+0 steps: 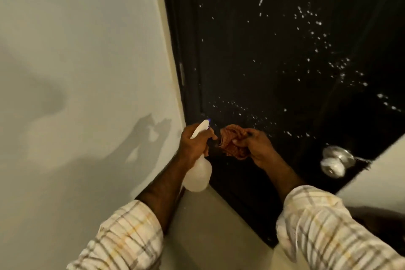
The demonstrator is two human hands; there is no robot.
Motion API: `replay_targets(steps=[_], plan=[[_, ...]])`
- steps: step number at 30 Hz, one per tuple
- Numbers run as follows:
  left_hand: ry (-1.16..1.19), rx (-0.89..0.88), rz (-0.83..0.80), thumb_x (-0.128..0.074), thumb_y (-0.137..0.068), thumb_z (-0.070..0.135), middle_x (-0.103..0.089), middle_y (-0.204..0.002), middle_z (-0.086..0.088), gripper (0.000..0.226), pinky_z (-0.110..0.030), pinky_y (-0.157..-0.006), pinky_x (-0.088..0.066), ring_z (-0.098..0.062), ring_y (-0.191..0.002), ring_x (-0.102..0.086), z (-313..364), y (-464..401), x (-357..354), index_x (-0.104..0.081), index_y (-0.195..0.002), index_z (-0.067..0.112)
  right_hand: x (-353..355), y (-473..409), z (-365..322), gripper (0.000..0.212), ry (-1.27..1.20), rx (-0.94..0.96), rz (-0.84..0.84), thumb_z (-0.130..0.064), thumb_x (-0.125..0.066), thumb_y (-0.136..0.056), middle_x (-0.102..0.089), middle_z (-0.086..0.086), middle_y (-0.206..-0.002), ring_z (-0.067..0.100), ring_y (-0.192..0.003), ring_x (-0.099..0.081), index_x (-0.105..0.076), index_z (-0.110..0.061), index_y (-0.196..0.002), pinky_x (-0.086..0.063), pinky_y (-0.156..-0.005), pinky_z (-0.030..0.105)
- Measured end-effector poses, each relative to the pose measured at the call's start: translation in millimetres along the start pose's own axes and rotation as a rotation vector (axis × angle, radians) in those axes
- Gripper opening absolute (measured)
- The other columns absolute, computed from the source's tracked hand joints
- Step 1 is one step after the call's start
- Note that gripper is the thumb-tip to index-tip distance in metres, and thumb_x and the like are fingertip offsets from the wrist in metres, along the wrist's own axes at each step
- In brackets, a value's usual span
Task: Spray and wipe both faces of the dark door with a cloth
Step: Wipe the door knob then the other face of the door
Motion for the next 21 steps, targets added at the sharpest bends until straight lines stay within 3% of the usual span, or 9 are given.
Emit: replay_targets(steps=[2,4,6,8,10,13,15,18,21], plan=[[0.025,-0.031,0.051,-0.071,-0.1,0.018,-0.068,-0.095,0.001,0.03,-0.022,-0.048,-0.054,-0.018,-0.063,-0.062,24,-11,20,-0.055,-0.124,0.025,-18,-18,-35,0.034,0.081,0.059,0.001,0.005,-0.082,-0.084,-0.079,0.01,-0.114,0.028,-0.112,-0.073,-0.074,-0.01,-0.113,-0.058,-0.104,0.051],[0.025,-0.099,0.092,-0.07,-0.1,0.017,-0.071,-0.099,-0.007,0.019,-0.027,-0.049,-0.055,-0.024,-0.064,-0.065,53,-28,40,-0.064,-0.118,0.019,-41,-30,-81,0.023,0.159,0.16,-0.017,-0.013,-0.082,-0.093,-0.079,0.01,-0.113,0.028,-0.11,-0.074,-0.076,-0.01,-0.114,-0.06,-0.099,0.047],[-0.008,-0.173,0.096,-0.068,-0.1,0.015,-0.074,-0.096,-0.014,0.008,-0.029,-0.05,-0.054,-0.027,-0.063,-0.066,89,-44,56,-0.074,-0.103,0.01,-58,-41,-127,0.025,0.263,0.267,0.014,-0.04,-0.069,-0.103,-0.076,0.005,-0.109,0.024,-0.104,-0.073,-0.076,-0.017,-0.111,-0.061,-0.097,0.046],[-0.023,-0.214,0.081,-0.069,-0.099,0.015,-0.073,-0.093,-0.018,0.011,-0.029,-0.05,-0.054,-0.025,-0.059,-0.064,122,-57,65,-0.077,-0.096,0.008,-67,-50,-164,0.03,0.332,0.339,0.041,-0.05,-0.057,-0.108,-0.073,0.0,-0.107,0.02,-0.103,-0.071,-0.074,-0.025,-0.107,-0.06,-0.098,0.047],[-0.008,-0.261,0.059,-0.071,-0.097,0.014,-0.071,-0.09,-0.02,0.008,-0.029,-0.049,-0.054,-0.02,-0.054,-0.062,155,-65,70,-0.076,-0.097,0.007,-73,-57,-194,0.023,0.35,0.397,0.032,-0.044,-0.054,-0.11,-0.074,-0.001,-0.111,0.019,-0.106,-0.071,-0.073,-0.032,-0.106,-0.061,-0.099,0.049],[0.039,-0.356,0.031,-0.066,-0.1,0.008,-0.075,-0.074,-0.005,0.016,-0.031,-0.048,-0.054,-0.021,-0.047,-0.061,202,-76,82,-0.073,-0.087,0.013,-76,-59,-243,0.018,0.42,0.538,0.043,-0.029,-0.06,-0.109,-0.077,-0.006,-0.11,0.016,-0.105,-0.073,-0.077,-0.033,-0.109,-0.062,-0.093,0.041],[0.026,-0.426,-0.069,-0.061,-0.102,0.007,-0.078,-0.083,-0.012,0.019,-0.039,-0.052,-0.053,-0.036,-0.051,-0.056,229,-87,84,-0.075,-0.089,0.005,-69,-50,-277,0.019,0.45,0.625,0.113,-0.024,-0.063,-0.108,-0.077,-0.012,-0.108,0.008,-0.103,-0.071,-0.079,-0.034,-0.11,-0.058,-0.087,0.03],[0.034,-0.507,-0.133,-0.059,-0.104,0.009,-0.079,-0.092,-0.016,0.018,-0.038,-0.054,-0.053,-0.036,-0.053,-0.054,269,-102,89,-0.074,-0.098,0.001,-53,-25,-323,0.015,0.507,0.722,0.256,-0.027,-0.066,-0.106,-0.077,-0.016,-0.101,0.0,-0.095,-0.071,-0.078,-0.035,-0.108,-0.051,-0.076,0.021],[0.108,-0.529,-0.183,-0.06,-0.103,0.01,-0.079,-0.094,-0.016,0.016,-0.037,-0.054,-0.053,-0.031,-0.049,-0.054,301,-113,89,-0.073,-0.102,0.001,-30,-6,-357,0.014,0.471,0.73,0.407,-0.032,-0.063,-0.107,-0.077,-0.014,-0.091,0.006,-0.086,-0.073,-0.075,-0.031,-0.1,-0.054,-0.071,0.027]])
Point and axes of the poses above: each hand's wrist, its own y-axis away from the middle knuckle, its own x-axis out of the back of the hand, z = x × y, the point moved 7 cm from there along -y, towards the middle knuckle
